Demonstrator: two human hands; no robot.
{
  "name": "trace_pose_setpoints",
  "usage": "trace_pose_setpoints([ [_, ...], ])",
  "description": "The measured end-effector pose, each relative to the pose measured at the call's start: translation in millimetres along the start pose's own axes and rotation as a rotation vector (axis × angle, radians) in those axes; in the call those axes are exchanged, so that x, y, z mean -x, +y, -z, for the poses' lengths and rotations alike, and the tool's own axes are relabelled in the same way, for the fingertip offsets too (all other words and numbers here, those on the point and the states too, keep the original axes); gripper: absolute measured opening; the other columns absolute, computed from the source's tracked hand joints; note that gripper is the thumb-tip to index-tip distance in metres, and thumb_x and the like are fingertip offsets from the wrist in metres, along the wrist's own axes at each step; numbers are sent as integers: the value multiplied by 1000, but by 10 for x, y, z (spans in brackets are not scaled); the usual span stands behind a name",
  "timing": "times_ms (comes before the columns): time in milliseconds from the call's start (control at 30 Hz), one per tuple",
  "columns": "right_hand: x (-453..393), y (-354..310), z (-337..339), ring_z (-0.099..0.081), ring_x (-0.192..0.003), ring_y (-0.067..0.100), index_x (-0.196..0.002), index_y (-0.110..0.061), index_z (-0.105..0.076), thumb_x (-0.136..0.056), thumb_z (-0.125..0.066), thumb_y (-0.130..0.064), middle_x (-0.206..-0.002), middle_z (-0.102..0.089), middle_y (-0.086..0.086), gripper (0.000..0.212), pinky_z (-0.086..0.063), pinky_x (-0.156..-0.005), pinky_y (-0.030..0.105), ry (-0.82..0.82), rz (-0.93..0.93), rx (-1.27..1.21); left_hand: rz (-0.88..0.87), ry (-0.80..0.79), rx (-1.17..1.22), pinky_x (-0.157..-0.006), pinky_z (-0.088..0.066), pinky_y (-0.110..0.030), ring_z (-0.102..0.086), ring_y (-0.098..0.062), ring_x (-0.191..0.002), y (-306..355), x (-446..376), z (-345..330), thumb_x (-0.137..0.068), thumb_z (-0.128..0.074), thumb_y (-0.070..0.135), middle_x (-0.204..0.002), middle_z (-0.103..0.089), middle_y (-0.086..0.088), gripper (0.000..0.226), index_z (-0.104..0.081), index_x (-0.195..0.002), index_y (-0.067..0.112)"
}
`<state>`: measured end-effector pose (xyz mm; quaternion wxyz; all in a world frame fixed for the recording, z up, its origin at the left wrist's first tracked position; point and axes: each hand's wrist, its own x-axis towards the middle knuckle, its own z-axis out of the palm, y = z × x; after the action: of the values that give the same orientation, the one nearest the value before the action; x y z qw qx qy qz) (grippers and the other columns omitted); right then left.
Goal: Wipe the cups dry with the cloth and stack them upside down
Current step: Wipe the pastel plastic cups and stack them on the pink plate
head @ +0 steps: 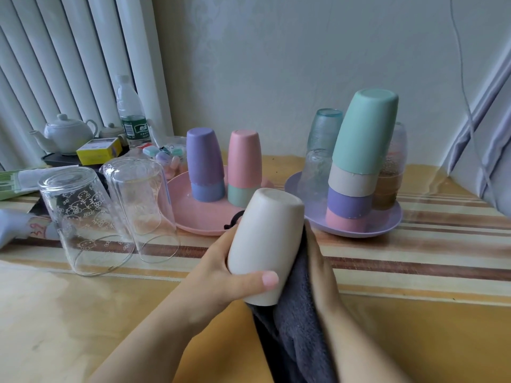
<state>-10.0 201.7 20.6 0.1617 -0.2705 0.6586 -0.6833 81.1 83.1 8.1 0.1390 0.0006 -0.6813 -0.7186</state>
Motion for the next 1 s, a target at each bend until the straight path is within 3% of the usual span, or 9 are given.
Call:
trace_pose_setpoints([
  [100,-91,151,7,-44,-65,-27,-91,-28,-45,-101,-31,-12,-86,-47,-26,24,-31,-63,-7,-106,-55,94,-36,139,28,-74,-54,-25,-69,-16,-96,12,-22,5,-53,-77,34,-105,-73,-2,62,-65,-113,25],
  [200,-139,276,20,-54,-80,-19,-108,-26,-57,-100,-38,-16,-98,-61,-19,22,-40,-73,3,-85,-40,178,-46,304,-19,-72,-53,-20,-70,-13,-94,46,-59,0,-53,-77,42,-100,-75,1,61,-64,-109,22],
  [300,-151,266,56,-56,-95,-7,-112,-28,-58,-94,-50,-7,-104,-62,-18,29,-37,-75,-4,-7,-25,126,8,450,-137,-67,-56,-22,-71,-16,-89,71,-141,42,-56,-86,36,-100,-73,-4,62,-63,-110,18],
  [367,-144,250,76,-54,-96,-9,-117,-25,-58,-90,-53,0,-106,-59,-20,37,-36,-77,-6,58,-1,103,47,477,-184,-61,-57,-24,-73,-18,-82,108,-182,70,-67,-88,20,-101,-71,-11,52,-62,-111,11],
  [500,-130,248,76,-53,-93,-20,-112,-30,-60,-88,-51,6,-105,-60,-23,44,-35,-85,-4,112,98,141,88,526,-344,-52,-50,-14,-67,-9,-72,217,-279,88,-76,-80,12,-88,-66,-1,31,-59,-96,19],
  [667,-177,309,91,-56,-93,-3,-109,-23,-69,-89,-46,6,-93,-58,-29,41,-37,-80,-2,121,78,262,66,556,-478,-60,-49,-13,-59,-9,-82,384,-543,137,-72,-84,18,-95,-59,2,54,-50,-114,13],
  [833,-215,384,86,-63,-103,9,-107,-26,-69,-89,-45,4,-107,-68,-10,42,-45,-93,20,93,4,242,-88,625,-443,-84,-55,-31,-64,-17,-98,617,-1066,307,-70,-85,17,-107,-65,-3,59,-52,-119,14],
  [933,-220,387,96,-61,-104,5,-109,-26,-68,-89,-45,3,-107,-67,-14,42,-42,-90,14,76,24,264,-160,690,-506,-81,-55,-27,-64,-16,-95,771,-1430,420,-66,-88,23,-106,-66,-1,56,-56,-111,17],
  [1000,-226,395,98,-60,-101,4,-110,-27,-68,-89,-46,2,-109,-68,-12,42,-41,-86,10,66,41,284,-143,716,-537,-85,-56,-34,-64,-19,-98,825,-1628,471,-60,-87,31,-107,-66,-1,62,-58,-112,15],
])
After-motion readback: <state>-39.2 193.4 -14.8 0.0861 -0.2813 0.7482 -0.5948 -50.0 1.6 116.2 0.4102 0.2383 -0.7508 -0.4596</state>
